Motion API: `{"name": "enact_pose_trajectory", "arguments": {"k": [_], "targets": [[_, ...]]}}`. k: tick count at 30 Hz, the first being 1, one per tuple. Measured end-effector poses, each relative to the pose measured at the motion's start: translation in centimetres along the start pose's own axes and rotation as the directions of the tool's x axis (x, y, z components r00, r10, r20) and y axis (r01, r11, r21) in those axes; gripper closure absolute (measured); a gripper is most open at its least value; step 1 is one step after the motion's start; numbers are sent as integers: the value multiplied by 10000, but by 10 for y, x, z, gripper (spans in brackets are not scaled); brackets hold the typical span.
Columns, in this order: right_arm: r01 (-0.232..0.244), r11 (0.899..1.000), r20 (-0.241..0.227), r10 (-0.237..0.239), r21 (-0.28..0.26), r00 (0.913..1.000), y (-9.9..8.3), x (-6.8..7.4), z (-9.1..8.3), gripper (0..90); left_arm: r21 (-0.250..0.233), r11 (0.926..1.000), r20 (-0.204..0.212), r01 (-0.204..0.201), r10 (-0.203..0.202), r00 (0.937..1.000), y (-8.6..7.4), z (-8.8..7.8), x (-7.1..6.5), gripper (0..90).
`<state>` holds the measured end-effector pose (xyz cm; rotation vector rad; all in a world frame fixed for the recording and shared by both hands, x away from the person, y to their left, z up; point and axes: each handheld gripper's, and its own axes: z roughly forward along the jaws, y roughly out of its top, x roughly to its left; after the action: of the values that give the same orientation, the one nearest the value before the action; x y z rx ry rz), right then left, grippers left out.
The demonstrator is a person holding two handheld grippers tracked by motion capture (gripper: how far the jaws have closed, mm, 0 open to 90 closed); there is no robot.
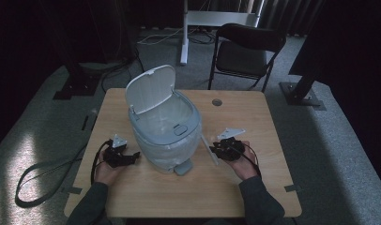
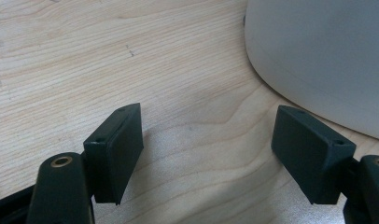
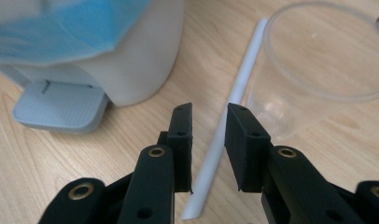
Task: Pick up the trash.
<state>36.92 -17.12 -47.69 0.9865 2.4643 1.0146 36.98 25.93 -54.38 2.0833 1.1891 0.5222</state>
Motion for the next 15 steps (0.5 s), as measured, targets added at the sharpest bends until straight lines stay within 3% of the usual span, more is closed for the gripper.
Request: {"name": "enact_pose_trajectory", "arguments": {"k": [7, 15], "targets": [[-114, 9958, 60, 109, 906, 9999, -6, 0, 17, 713, 1, 10000, 1, -2, 2, 10000, 0, 0, 0, 252], [-292, 9790, 280, 241, 2018, 9993, -7, -2, 31, 713, 1, 10000, 1, -2, 2, 10000, 0, 0, 0, 252]]}}
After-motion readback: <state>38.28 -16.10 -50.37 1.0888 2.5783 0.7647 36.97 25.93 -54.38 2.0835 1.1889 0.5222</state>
